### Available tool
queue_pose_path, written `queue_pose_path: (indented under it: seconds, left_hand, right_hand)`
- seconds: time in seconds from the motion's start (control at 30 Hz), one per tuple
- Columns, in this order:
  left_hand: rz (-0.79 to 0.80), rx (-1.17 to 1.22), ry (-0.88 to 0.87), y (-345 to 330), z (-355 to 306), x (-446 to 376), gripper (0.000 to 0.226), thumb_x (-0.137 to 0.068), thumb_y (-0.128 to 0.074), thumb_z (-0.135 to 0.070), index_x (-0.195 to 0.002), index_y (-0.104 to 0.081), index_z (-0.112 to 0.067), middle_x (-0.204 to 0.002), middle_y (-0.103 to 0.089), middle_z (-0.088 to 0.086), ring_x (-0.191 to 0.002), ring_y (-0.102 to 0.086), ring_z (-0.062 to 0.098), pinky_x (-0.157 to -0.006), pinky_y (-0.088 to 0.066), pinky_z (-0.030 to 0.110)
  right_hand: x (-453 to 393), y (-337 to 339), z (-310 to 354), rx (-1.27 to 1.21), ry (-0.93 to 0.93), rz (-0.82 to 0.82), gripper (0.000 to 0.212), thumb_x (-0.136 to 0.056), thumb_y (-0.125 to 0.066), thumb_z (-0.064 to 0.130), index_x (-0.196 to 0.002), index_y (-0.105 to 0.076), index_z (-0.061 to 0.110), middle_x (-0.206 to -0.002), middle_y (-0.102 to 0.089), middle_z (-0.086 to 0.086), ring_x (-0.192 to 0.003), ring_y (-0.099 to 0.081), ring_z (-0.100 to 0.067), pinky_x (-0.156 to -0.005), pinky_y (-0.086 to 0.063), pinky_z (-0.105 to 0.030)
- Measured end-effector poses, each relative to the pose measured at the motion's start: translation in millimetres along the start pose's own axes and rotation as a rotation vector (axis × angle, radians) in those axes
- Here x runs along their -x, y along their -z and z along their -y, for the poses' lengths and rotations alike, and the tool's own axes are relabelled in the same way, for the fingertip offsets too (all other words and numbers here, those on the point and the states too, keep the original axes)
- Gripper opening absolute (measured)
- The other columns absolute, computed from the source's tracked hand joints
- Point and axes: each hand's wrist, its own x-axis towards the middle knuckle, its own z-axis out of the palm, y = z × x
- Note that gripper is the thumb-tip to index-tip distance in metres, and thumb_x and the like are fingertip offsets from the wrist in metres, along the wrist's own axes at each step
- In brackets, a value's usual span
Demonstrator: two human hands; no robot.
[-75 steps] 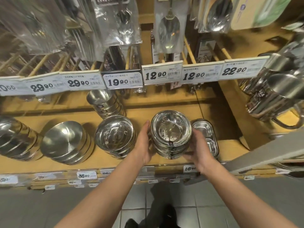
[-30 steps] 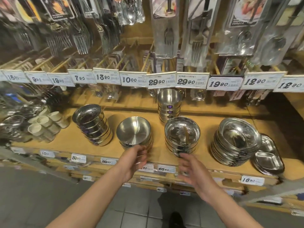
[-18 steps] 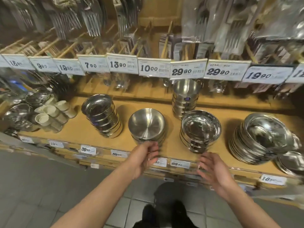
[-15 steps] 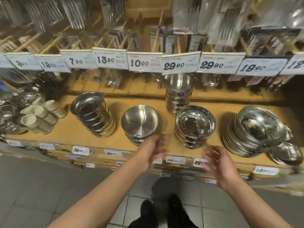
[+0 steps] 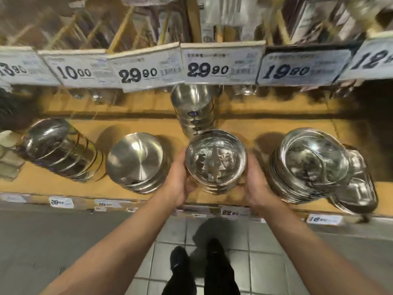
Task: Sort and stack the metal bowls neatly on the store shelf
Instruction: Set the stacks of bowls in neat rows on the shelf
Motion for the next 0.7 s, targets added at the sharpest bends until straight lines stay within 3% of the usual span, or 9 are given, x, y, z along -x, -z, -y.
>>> queue_pose_path:
  seconds: [0.07,0.13,0.23,0.37,0.47,0.57,0.63,0.7]
  left_hand:
    - [0.048,0.013,0.013,-3.9,-1.3,0.2,0.060,-0.093,-0.030,-0.074,-0.092,-0.080,-0.042,-0.102,-0.079,-0.006,-0.081,-0.076,0.010,-0.056,-0.058,0.027]
    - [0.066,0.018,0.020,-7.7,-2.3,2.4,0.064,-0.094,-0.028,-0.071,-0.096,-0.081,-0.037,-0.105,-0.079,-0.002,-0.083,-0.076,0.011,-0.057,-0.059,0.028]
    - [0.082,0.008,-0.014,-9.4,1.5,4.8,0.064,-0.094,-0.032,-0.067,-0.116,-0.075,-0.026,-0.117,-0.076,0.003,-0.102,-0.074,0.020,-0.075,-0.060,0.036]
    - [0.082,-0.010,-0.007,-9.6,5.2,20.3,0.061,-0.092,-0.034,-0.067,-0.122,-0.070,-0.028,-0.116,-0.076,0.001,-0.108,-0.072,0.026,-0.093,-0.057,0.048]
    - [0.109,-0.018,-0.004,-3.1,7.2,36.4,0.058,-0.092,-0.033,-0.067,-0.113,-0.074,-0.032,-0.110,-0.078,-0.002,-0.100,-0.074,0.022,-0.080,-0.061,0.042]
    - [0.136,-0.035,-0.014,13.0,5.6,59.7,0.060,-0.091,-0.033,-0.066,-0.107,-0.078,-0.031,-0.109,-0.078,0.000,-0.102,-0.073,0.024,-0.077,-0.060,0.041]
    - [0.143,-0.017,-0.043,30.2,3.0,77.5,0.058,-0.094,-0.035,-0.062,-0.108,-0.078,-0.025,-0.106,-0.078,0.002,-0.088,-0.076,0.021,-0.063,-0.060,0.034]
    - [0.162,-0.004,-0.090,51.3,-0.5,98.5,0.054,-0.096,-0.037,-0.056,-0.104,-0.076,-0.020,-0.091,-0.079,0.002,-0.069,-0.074,0.017,-0.050,-0.054,0.028]
  right_hand:
    - [-3.5,-0.2,-0.7,-0.012,0.000,0.039,0.048,-0.095,-0.044,0.062,-0.128,-0.061,0.031,-0.125,-0.068,0.001,-0.116,-0.062,-0.021,-0.065,-0.060,-0.033]
    - [-3.4,1.7,-2.9,-0.002,0.045,0.081,0.047,-0.094,-0.041,0.066,-0.122,-0.064,0.035,-0.120,-0.072,0.006,-0.116,-0.064,-0.021,-0.081,-0.060,-0.047]
    - [4.3,6.5,-5.1,0.021,0.070,0.129,0.050,-0.093,-0.037,0.071,-0.123,-0.063,0.040,-0.123,-0.070,0.007,-0.119,-0.062,-0.024,-0.091,-0.054,-0.060]
    - [27.1,12.0,-5.5,0.024,0.071,0.122,0.053,-0.095,-0.035,0.066,-0.124,-0.065,0.034,-0.124,-0.069,0.001,-0.118,-0.062,-0.026,-0.085,-0.057,-0.060]
    - [50.7,13.9,-4.3,0.022,0.081,0.102,0.051,-0.100,-0.031,0.060,-0.127,-0.063,0.031,-0.121,-0.072,-0.001,-0.117,-0.063,-0.031,-0.090,-0.053,-0.063]
    - [81.5,6.8,-5.0,0.043,0.130,0.144,0.053,-0.101,-0.030,0.060,-0.128,-0.062,0.027,-0.122,-0.071,-0.005,-0.117,-0.063,-0.029,-0.090,-0.053,-0.062]
    - [105.5,-6.1,-6.7,0.052,0.167,0.149,0.052,-0.100,-0.036,0.059,-0.122,-0.064,0.022,-0.109,-0.075,0.000,-0.100,-0.066,-0.024,-0.078,-0.060,-0.051]
    - [130.1,-25.1,-12.3,0.085,0.187,0.151,0.050,-0.098,-0.038,0.060,-0.114,-0.067,0.021,-0.091,-0.074,0.004,-0.083,-0.063,-0.016,-0.067,-0.054,-0.036]
